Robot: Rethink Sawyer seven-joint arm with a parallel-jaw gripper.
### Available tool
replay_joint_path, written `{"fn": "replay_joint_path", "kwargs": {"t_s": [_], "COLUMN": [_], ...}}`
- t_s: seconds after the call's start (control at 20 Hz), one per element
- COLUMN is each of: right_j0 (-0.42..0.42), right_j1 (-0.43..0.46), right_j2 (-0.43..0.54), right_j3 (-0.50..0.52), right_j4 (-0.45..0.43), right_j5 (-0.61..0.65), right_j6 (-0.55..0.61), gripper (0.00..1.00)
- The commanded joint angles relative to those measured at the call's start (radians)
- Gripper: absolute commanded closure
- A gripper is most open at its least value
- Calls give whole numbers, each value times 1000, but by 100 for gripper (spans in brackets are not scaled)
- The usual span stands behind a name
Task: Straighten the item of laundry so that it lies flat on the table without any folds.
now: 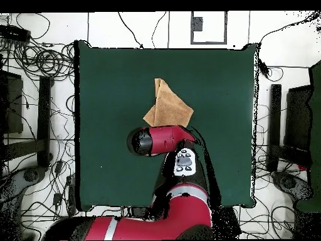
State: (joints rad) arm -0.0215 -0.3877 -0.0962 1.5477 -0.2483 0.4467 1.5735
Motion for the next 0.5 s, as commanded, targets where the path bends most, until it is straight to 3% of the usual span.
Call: {"fn": "replay_joint_path", "kwargs": {"t_s": [0.05, 0.4, 0.5], "right_j0": [43, 43, 11], "right_j1": [91, 66, 15], "right_j2": [73, 71, 101], "right_j3": [-30, -12, 30], "right_j4": [-39, -41, -34], "right_j5": [71, 49, 68], "right_j6": [43, 71, 38], "gripper": [100, 100, 100]}}
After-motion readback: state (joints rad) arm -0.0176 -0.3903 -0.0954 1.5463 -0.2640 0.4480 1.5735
